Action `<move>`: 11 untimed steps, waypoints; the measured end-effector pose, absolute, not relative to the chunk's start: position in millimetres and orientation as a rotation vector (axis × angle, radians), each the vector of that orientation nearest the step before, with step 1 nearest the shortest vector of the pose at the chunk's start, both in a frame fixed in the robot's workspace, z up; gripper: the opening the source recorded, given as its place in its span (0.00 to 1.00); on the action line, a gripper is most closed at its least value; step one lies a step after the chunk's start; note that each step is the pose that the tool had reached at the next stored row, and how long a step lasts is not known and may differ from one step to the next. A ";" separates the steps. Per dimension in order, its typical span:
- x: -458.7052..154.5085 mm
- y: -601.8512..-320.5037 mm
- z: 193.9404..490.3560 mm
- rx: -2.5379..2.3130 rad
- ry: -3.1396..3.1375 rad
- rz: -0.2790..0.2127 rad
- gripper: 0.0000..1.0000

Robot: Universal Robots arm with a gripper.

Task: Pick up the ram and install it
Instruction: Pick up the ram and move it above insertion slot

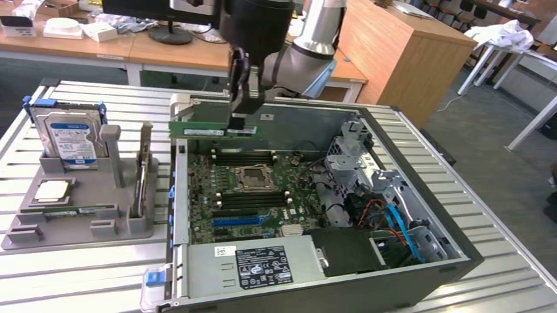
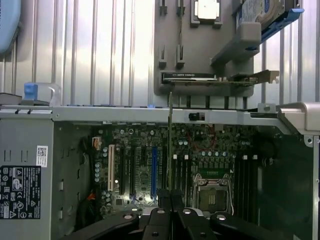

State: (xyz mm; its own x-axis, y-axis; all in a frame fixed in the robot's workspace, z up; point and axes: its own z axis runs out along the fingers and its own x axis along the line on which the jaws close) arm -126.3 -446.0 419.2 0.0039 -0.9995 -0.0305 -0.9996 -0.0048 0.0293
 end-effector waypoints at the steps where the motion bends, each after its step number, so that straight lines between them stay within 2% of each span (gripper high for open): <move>1: -123.0 -446.0 419.1 -2.225 2.215 0.066 0.11; 11: -90.1 -446.0 419.2 -2.225 2.215 0.066 0.11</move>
